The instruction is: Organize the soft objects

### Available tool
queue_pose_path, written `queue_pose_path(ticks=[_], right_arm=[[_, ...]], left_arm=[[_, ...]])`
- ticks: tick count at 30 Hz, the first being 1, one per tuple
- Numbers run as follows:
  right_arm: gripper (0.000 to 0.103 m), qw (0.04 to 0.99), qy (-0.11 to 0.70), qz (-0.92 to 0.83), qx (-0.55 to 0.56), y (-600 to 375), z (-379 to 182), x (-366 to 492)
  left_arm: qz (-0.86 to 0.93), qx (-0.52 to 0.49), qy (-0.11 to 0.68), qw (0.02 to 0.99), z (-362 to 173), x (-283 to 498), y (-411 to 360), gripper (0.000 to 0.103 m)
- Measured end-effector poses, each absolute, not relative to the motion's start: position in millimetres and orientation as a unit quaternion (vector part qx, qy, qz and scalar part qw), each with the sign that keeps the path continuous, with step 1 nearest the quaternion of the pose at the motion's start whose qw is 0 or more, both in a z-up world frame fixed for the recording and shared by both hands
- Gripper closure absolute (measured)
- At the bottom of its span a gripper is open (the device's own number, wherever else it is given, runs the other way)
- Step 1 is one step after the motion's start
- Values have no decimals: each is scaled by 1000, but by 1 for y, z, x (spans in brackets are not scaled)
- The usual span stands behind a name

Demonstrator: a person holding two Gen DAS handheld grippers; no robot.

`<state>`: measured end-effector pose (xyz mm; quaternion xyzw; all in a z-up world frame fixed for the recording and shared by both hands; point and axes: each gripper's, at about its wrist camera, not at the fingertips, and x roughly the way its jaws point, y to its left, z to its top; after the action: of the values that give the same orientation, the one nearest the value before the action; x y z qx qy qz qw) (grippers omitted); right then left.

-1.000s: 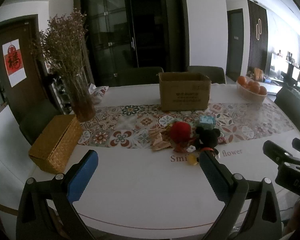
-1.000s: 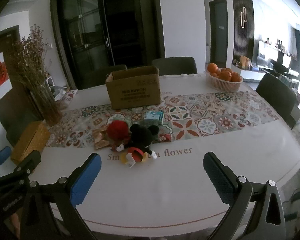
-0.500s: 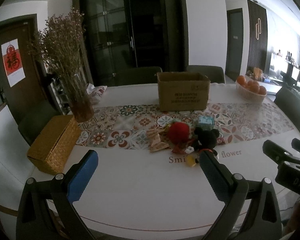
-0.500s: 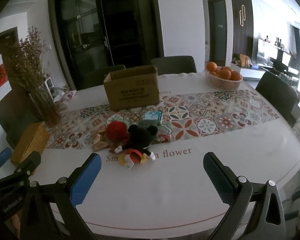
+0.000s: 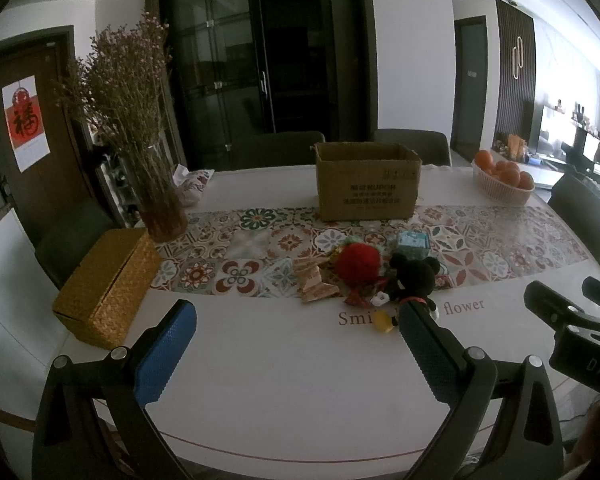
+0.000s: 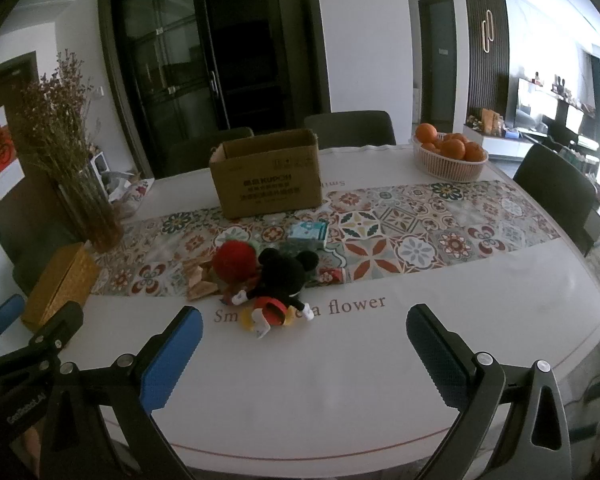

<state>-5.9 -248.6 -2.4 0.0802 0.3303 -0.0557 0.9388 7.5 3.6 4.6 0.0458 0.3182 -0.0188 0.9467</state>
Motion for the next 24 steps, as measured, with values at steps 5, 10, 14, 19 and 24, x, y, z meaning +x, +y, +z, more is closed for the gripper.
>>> queue_pose_path(ticks=[5, 10, 14, 19, 24], right_arm=[[0, 938, 331, -55, 79, -248, -2, -5], [0, 939, 331, -55, 79, -248, -2, -5], [0, 938, 332, -55, 79, -248, -3, -5], [0, 939, 331, -55, 79, -248, -3, -4], [0, 938, 332, -55, 80, -249, -3, -4]], left_arm=[[-19, 45, 318, 947, 5, 7, 4, 0], [-19, 46, 319, 947, 4, 7, 3, 0], [-19, 46, 319, 947, 4, 7, 3, 0], [-19, 46, 319, 947, 4, 7, 3, 0], [-19, 46, 319, 947, 4, 7, 3, 0]])
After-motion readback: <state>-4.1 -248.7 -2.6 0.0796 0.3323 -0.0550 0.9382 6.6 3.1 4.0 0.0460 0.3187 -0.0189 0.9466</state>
